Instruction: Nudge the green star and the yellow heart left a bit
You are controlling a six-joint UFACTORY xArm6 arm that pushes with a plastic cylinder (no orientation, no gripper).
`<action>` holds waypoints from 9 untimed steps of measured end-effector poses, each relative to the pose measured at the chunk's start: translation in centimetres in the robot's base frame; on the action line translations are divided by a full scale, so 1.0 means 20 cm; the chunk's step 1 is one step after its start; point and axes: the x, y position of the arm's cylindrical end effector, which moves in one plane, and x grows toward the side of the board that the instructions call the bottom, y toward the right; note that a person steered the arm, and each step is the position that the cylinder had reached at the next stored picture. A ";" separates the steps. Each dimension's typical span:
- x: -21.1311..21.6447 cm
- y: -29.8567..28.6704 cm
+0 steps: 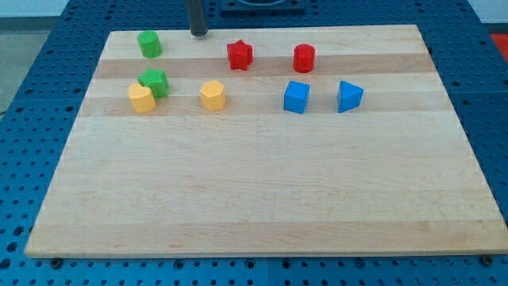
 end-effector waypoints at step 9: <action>0.45 0.19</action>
